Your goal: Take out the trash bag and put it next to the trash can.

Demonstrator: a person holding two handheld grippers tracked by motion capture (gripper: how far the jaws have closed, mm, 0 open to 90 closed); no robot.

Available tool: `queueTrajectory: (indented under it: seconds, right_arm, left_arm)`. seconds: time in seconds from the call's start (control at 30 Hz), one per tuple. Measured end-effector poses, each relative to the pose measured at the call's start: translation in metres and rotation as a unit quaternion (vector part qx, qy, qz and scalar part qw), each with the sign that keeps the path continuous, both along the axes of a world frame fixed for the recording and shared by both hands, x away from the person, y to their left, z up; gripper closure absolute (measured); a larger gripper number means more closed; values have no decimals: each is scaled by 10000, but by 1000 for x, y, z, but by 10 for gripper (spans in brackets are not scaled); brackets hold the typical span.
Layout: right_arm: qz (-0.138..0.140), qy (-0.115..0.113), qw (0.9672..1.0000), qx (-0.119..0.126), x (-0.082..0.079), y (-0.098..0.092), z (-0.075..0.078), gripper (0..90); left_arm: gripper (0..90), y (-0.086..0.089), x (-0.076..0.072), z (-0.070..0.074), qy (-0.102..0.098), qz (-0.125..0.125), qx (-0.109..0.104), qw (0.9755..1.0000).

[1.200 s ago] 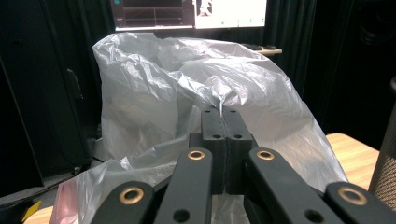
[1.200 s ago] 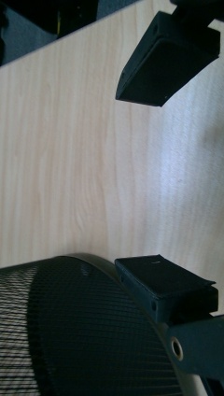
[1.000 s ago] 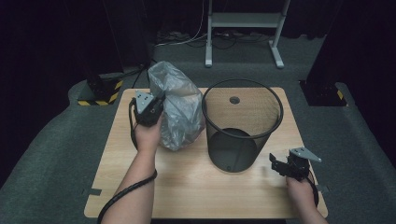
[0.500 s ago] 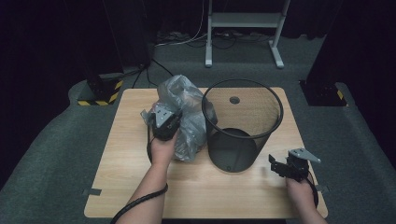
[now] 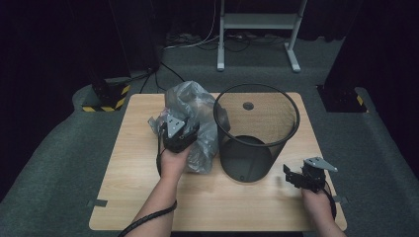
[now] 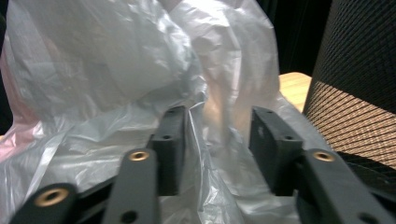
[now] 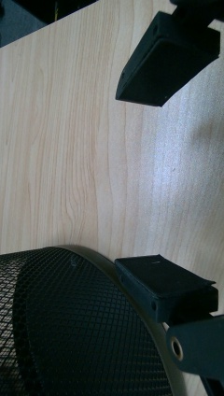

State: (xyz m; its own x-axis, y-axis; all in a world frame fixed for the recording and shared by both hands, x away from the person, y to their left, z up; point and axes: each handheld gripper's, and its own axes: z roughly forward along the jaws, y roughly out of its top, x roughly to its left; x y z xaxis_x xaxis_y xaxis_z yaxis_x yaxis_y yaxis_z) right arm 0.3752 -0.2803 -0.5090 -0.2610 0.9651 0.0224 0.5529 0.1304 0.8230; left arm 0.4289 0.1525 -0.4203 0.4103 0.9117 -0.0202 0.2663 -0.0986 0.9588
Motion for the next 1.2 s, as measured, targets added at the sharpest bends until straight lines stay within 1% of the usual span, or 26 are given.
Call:
queueTrajectory:
  seconds: [0.13,0.17,0.23,0.27,0.33,0.37,0.53,0.57,0.6,0.7,0.73,0.77,0.83,0.87,0.9,0.97,1.1,1.13,1.17,1.2]
  right_arm:
    - [-20,1,10000,11,0,0,0,162]
    - [-21,19,10000,21,0,1,1,162]
    - [-17,19,10000,12,0,1,1,162]
    - [-15,12,10000,9,0,1,1,162]
    - [-28,12,10000,25,0,1,1,162]
    - [-13,29,10000,10,1,1,1,162]
    - [-6,57,10000,-1,1,1,0,162]
    - [-7,56,10000,-3,1,1,0,162]
    - [-9,59,10000,1,1,1,0,163]
    - [12,105,9999,-16,1,1,-1,163]
    - [11,116,9999,-21,1,1,-1,163]
    - [11,116,9999,-21,1,1,-1,163]
    - [16,146,9999,-43,2,1,-2,163]
    - [16,146,9999,-43,2,1,-2,163]
    - [32,168,9998,-41,2,1,-2,163]
    - [29,178,9998,-39,2,1,-3,163]
    - [36,203,9998,-53,2,1,-4,164]
    - [36,203,9998,-53,2,1,-4,164]
    - [42,214,9997,-49,2,1,-4,166]
    - [42,214,9997,-49,2,1,-4,166]
  left_arm:
    - [399,0,-2,5,67,14,66,10000]
    - [370,0,-3,8,111,75,131,9998]
    - [355,0,-4,10,150,77,140,9998]
    - [308,1,-4,13,167,85,148,9997]
    - [304,1,-5,14,173,79,159,9997]
    - [274,1,-6,16,174,76,195,9996]
    - [230,2,-8,19,199,60,161,9997]
    - [230,3,-9,20,198,50,141,9997]
    - [210,4,-10,23,220,37,117,9997]
    - [189,5,-12,26,237,8,122,9996]
    - [179,6,-13,29,319,-36,127,9994]
    - [163,6,-13,29,319,-36,127,9994]
    - [155,7,-14,31,396,-57,149,9991]
    - [154,7,-14,31,396,-57,149,9991]
    - [153,9,-16,32,441,-71,100,9990]
    - [152,10,-16,33,452,-71,91,9989]
    - [146,15,-20,35,599,-97,101,9981]
    - [144,15,-20,35,599,-97,101,9981]
    - [142,18,-21,36,673,-125,86,9976]
    - [142,18,-21,36,673,-125,86,9976]
